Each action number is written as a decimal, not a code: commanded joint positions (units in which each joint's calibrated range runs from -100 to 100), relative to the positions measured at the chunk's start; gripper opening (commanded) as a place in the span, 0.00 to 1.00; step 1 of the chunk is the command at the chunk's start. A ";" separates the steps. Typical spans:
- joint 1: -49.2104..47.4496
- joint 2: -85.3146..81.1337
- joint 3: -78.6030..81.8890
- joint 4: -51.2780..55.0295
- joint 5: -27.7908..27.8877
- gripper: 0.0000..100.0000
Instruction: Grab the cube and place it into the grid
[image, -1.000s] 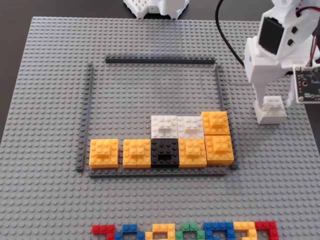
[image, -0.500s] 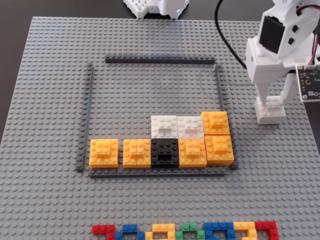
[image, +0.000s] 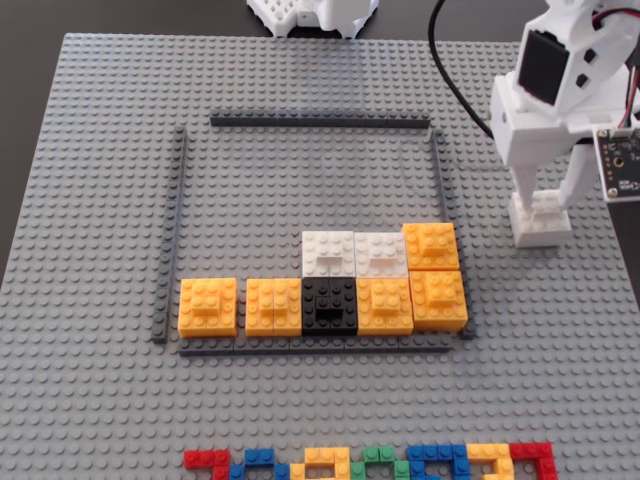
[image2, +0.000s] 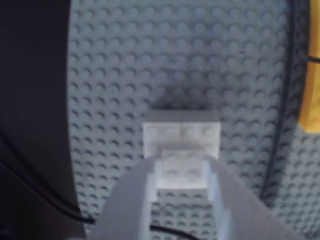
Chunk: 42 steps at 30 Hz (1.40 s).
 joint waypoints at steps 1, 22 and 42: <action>0.76 -8.15 -3.23 2.46 0.49 0.03; 1.20 -28.10 -18.55 15.65 3.81 0.03; 22.05 -42.54 4.92 11.79 13.92 0.03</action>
